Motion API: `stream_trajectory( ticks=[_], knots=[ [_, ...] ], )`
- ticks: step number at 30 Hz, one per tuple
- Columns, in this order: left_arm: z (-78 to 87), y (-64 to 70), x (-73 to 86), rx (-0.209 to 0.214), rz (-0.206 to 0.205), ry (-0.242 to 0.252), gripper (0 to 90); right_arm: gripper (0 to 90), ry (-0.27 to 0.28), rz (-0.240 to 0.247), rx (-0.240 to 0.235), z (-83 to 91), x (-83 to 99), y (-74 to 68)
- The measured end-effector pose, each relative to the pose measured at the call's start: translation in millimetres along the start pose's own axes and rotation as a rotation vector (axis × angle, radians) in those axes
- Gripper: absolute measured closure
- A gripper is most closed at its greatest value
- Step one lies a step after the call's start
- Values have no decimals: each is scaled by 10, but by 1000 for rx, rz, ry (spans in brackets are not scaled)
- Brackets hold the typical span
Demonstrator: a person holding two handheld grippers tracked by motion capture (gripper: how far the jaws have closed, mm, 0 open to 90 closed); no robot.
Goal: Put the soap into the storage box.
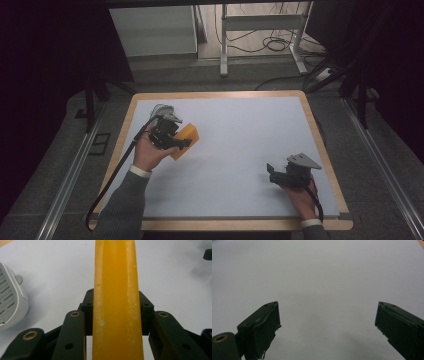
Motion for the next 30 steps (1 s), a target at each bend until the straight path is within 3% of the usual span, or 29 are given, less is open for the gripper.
stream_trajectory(
  ticks=[17,30],
  knots=[
    [96,-119,-40,-29,8,12,610,60,0,3,2,0,0,-1],
    [131,-250,-55,-42,41,14,610,60,0,3,4,0,0,-2]
  ],
)
Point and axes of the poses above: each handheld gripper's, and its own axes: z roughly backward along the jaws, x roughly out of its underside, y roughly to its right, the point moved 6 cm from there along -z, roughly forward along the jaws, and after that the axes turned 8 degrees about -z, right-handed, at the moved point
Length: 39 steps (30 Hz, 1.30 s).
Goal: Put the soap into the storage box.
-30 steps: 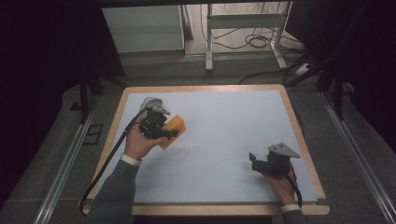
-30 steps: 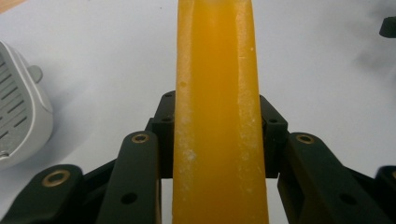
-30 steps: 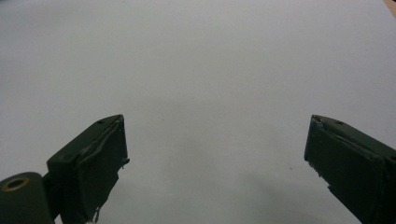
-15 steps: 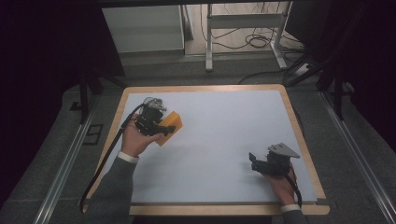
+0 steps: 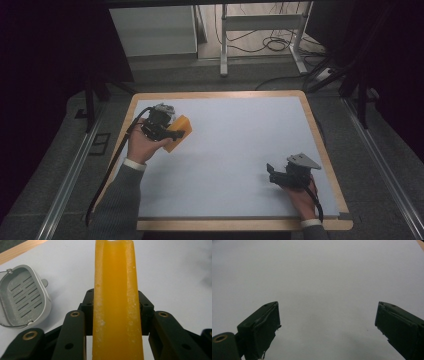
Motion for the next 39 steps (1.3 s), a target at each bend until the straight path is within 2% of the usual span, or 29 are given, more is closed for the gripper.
stream_trajectory(
  ticks=[21,35,39],
  knots=[
    [0,-197,-54,-25,32,0,610,60,1,0,4,1,0,-1],
    [7,-265,-134,-25,42,1,610,60,0,-1,4,0,0,-2],
    [4,-333,-156,-24,53,1,610,60,0,-1,4,0,0,-2]
  ],
)
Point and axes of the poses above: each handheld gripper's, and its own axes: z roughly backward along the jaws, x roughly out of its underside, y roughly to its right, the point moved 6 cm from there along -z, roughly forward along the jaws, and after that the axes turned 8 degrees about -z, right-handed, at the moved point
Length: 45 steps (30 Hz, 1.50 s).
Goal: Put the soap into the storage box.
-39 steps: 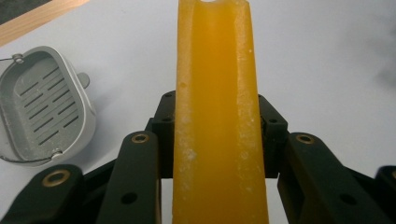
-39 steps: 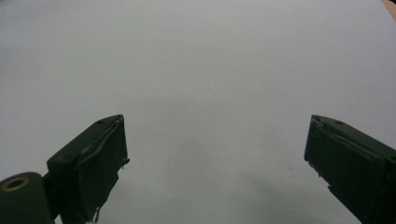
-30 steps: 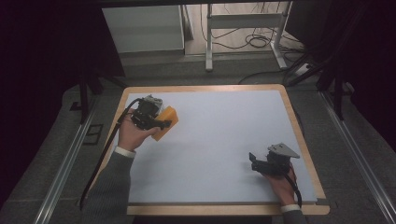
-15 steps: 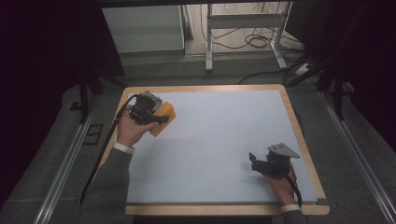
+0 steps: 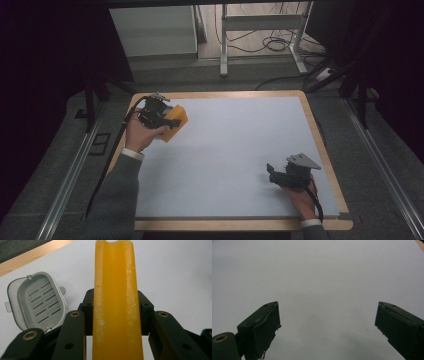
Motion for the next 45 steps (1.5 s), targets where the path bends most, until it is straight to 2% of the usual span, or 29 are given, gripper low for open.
stream_trajectory(
  ticks=[14,22,28,32,38,42,45],
  knots=[
    [-11,-154,-33,-24,49,1,611,60,0,2,0,-1,0,-2],
    [-100,-245,-36,-20,79,-9,610,60,0,0,-1,0,0,0],
    [-141,-333,-29,-42,95,-16,611,60,0,0,-1,0,0,1],
    [-168,-352,-40,-26,108,-9,611,60,-1,0,-1,-1,0,0],
    [-190,-419,-39,-37,123,-12,611,60,0,1,0,0,0,0],
    [-215,-481,-30,-13,140,-18,610,60,0,0,-1,0,0,1],
    [-238,-549,-18,-30,155,-24,611,60,0,1,1,0,0,0]
  ],
)
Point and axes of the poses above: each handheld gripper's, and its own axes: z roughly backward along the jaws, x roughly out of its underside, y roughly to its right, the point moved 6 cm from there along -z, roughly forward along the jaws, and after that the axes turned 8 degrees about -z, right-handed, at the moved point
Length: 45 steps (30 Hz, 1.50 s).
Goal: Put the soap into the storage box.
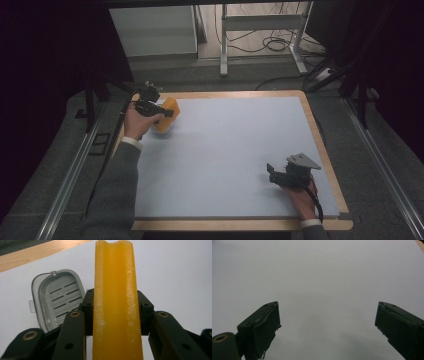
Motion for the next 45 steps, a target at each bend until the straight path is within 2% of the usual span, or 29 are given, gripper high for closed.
stream_trajectory(
  ticks=[8,15,19,20,25,31,34,36,40,41,45],
  knots=[
    [-15,-146,-1,-10,28,-6,611,60,1,0,1,1,0,0],
    [-68,-266,2,-38,55,-11,610,60,5,2,4,4,0,0],
    [-138,-312,-10,-26,74,-12,610,60,5,2,5,4,0,1],
    [-190,-351,-13,-21,92,-12,610,60,5,3,5,4,0,0],
    [-287,-434,6,-40,101,-30,610,60,5,5,5,2,0,-2],
    [-406,-541,-6,-40,145,-18,610,60,5,5,5,3,-1,-1],
    [-421,-579,-13,-77,137,-3,611,60,5,6,7,2,0,-2],
    [-444,-614,-1,-63,148,-8,611,60,4,6,7,1,0,-2],
    [-485,-648,23,-89,154,-19,610,60,7,8,8,4,0,-3],
    [-498,-650,31,-90,143,-29,610,60,8,9,9,4,0,-3],
    [-554,-635,42,-88,146,-39,610,60,7,9,10,4,0,-3]
  ],
)
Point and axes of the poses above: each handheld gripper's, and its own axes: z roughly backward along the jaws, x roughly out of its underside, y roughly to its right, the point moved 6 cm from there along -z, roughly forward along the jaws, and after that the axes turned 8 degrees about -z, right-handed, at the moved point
